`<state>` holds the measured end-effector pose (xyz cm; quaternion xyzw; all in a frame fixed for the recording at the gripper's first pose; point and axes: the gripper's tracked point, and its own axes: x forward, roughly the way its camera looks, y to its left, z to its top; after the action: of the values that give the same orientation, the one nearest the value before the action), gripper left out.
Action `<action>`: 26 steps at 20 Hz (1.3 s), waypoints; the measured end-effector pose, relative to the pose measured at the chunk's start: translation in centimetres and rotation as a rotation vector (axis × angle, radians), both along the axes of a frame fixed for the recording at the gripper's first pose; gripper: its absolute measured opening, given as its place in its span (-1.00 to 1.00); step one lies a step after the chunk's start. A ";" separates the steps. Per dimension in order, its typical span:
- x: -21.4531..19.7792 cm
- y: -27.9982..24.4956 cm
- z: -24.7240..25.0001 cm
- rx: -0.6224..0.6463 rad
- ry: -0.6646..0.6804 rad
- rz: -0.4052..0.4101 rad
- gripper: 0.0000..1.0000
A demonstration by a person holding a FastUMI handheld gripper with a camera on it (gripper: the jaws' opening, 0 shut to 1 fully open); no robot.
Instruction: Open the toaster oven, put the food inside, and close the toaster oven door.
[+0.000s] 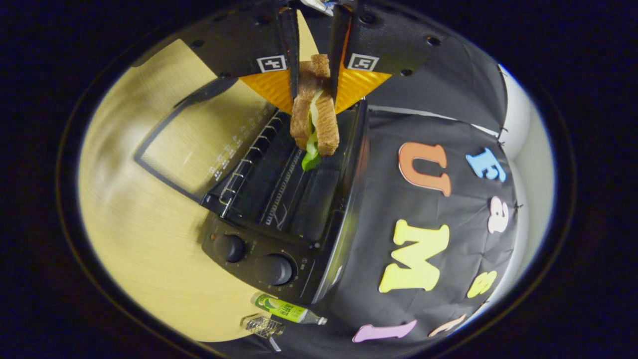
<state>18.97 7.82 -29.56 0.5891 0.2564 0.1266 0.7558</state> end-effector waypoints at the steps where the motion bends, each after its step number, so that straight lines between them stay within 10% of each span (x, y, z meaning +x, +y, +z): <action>1: 0.6 0.6 -0.4 0.016 -0.010 -0.007 -0.39; 13: 7.6 2.9 -3.6 0.184 0.026 -0.159 -0.30; 19: 7.0 4.7 -3.0 0.011 0.061 -0.080 0.52; 26: 4.1 4.5 -3.6 -0.119 0.154 0.016 0.75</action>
<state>23.07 12.31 -33.16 0.5493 0.3253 0.0715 0.7664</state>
